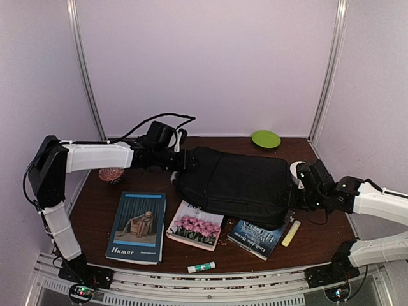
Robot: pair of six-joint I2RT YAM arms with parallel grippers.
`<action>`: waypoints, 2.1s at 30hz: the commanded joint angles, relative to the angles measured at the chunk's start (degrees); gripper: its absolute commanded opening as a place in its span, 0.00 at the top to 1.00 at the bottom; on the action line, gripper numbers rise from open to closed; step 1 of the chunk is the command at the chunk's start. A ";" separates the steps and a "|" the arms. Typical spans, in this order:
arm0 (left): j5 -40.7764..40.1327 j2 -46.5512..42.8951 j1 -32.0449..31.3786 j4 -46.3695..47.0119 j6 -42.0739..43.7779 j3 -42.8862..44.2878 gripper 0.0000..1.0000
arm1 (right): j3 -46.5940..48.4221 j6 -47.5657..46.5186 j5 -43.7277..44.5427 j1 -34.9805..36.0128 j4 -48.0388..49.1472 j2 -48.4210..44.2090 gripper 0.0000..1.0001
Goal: Pack the student bag
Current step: Adjust the student bag at the center of the board, then unzip the student bag at the center of the board.
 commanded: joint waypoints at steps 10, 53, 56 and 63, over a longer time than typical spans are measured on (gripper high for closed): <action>-11.78 -27.14 -3.51 -4.40 4.60 -16.88 0.02 | 10.44 -10.32 1.49 8.05 0.25 -4.48 0.37; -14.59 -32.47 -15.42 35.78 -4.88 -49.31 0.25 | 26.56 -40.77 16.82 30.96 8.70 40.04 0.45; -11.41 -30.74 -15.42 32.37 -1.90 -46.07 0.23 | 27.07 -40.85 17.93 30.87 8.78 41.07 0.50; -4.43 -24.93 -15.42 35.90 -0.88 -43.03 0.25 | 27.47 -41.05 18.53 30.89 8.85 41.70 0.75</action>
